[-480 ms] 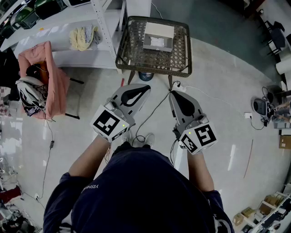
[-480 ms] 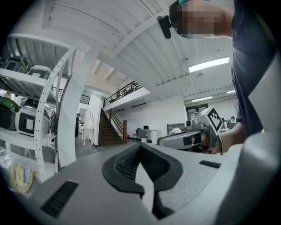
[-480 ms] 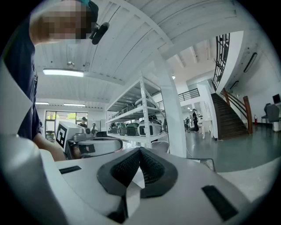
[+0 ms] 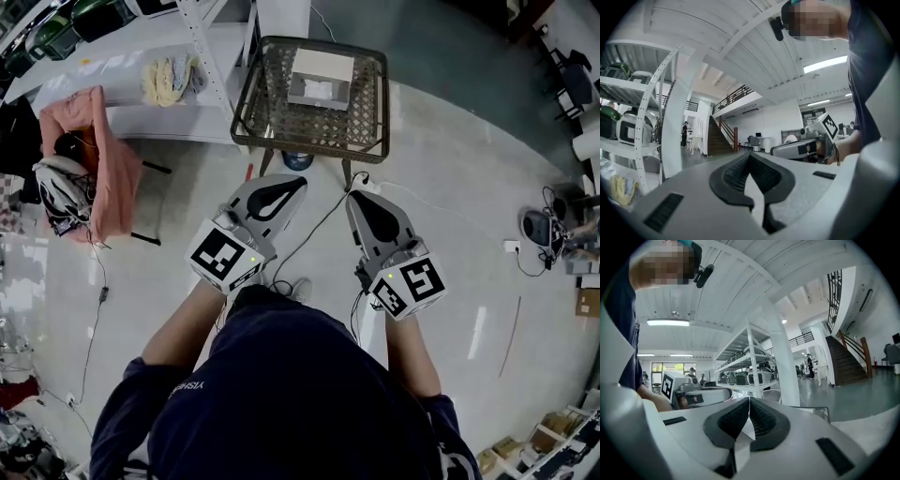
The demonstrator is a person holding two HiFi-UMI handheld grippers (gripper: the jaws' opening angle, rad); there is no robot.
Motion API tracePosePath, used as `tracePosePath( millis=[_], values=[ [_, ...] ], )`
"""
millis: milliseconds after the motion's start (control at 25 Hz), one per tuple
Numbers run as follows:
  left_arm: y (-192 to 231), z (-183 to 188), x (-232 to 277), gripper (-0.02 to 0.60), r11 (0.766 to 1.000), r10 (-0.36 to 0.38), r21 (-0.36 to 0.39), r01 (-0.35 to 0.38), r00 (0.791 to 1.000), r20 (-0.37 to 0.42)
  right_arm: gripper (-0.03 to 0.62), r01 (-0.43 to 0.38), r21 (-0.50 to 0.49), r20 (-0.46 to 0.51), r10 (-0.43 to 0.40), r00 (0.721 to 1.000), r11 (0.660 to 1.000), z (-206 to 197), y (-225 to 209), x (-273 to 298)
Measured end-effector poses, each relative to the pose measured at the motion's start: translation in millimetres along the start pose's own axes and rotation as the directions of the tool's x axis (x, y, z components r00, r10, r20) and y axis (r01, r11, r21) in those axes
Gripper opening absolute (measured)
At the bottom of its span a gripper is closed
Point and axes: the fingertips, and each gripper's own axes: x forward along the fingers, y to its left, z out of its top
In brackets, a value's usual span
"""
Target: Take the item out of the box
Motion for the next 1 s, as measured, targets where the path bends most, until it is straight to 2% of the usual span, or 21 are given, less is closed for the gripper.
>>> tracePosePath(
  millis=[320,600,1000],
  values=[
    [9,-4,37,0.006,1.000,0.013,-0.008,-0.013,1.000,-0.004,0.025,0.003,0.012,-0.006,-0.003,1.000,1.000,-1,-39,-1],
    [43,-26,69,0.006,1.000,0.007,-0.029,-0.008,1.000,-0.028,0.025,0.005,0.016,-0.036,-0.005,0.999,1.000,-11,-72,29],
    [159,-66,137,0.006,0.996,-0.037,-0.084,0.030,0.996,-0.080,0.025,0.053,0.058,-0.111,-0.046,0.993,0.997,-25,-147,135]
  ],
)
